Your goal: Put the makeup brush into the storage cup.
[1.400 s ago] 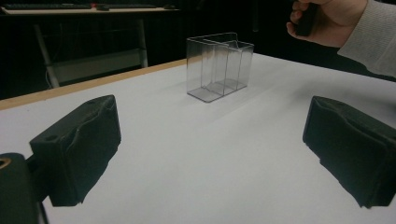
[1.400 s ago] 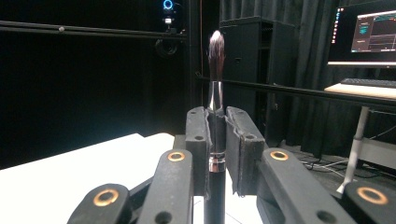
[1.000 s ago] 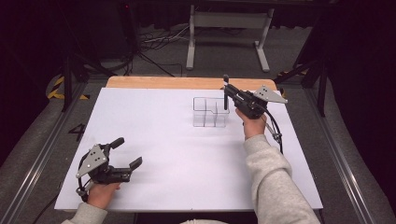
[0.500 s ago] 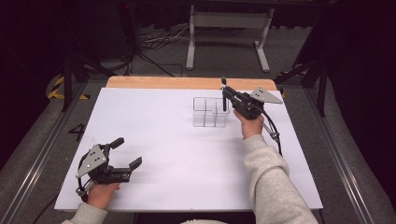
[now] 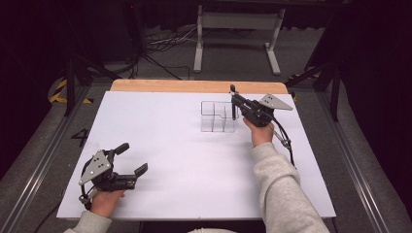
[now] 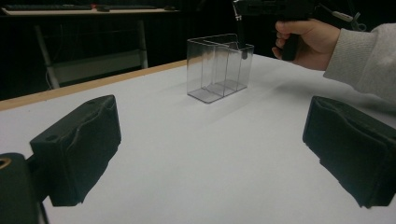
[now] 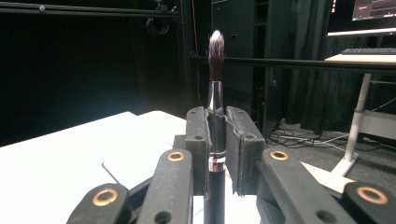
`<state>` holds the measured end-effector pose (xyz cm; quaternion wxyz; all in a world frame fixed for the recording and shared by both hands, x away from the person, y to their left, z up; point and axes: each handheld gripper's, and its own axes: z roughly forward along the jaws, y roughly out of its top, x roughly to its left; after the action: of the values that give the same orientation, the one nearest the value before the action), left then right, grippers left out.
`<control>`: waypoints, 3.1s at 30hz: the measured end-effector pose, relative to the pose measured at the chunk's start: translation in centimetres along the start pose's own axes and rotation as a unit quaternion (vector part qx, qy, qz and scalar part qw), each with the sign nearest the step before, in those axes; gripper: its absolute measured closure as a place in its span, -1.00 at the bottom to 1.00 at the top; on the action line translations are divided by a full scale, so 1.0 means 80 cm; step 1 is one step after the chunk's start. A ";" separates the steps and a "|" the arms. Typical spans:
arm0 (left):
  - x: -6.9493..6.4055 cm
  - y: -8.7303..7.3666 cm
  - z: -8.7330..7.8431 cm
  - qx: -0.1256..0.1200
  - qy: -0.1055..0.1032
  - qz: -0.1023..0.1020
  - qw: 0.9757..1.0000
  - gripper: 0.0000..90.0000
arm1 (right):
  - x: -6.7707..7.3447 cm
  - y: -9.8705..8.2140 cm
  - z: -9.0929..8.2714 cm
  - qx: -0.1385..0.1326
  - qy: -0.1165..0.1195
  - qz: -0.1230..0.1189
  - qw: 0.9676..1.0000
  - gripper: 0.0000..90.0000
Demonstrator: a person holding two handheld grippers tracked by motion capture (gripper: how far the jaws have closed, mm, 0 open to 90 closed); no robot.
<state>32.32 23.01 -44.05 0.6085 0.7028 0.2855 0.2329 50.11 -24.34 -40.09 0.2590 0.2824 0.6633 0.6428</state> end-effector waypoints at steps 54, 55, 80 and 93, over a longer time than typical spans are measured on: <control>0.001 0.008 -0.001 -0.003 -0.029 -0.009 1.000 -0.91 | 0.026 0.063 -0.134 0.060 0.034 -0.035 0.997 -0.99; 0.001 0.009 -0.001 -0.001 -0.030 -0.005 1.000 -0.91 | 0.027 0.062 -0.136 0.063 0.033 -0.037 0.997 -0.99; 0.002 0.013 -0.005 0.001 -0.040 -0.008 0.999 -0.93 | 0.048 0.013 -0.191 0.093 0.031 -0.040 0.994 -0.99; 0.002 0.013 -0.003 0.010 -0.048 -0.002 0.999 -0.93 | 0.055 -0.022 -0.200 0.082 0.038 -0.035 0.995 -0.99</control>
<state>32.39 23.23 -43.01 0.6151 0.7185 0.2598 0.1946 35.59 -32.54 -41.09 0.2318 0.2542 0.7325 0.5874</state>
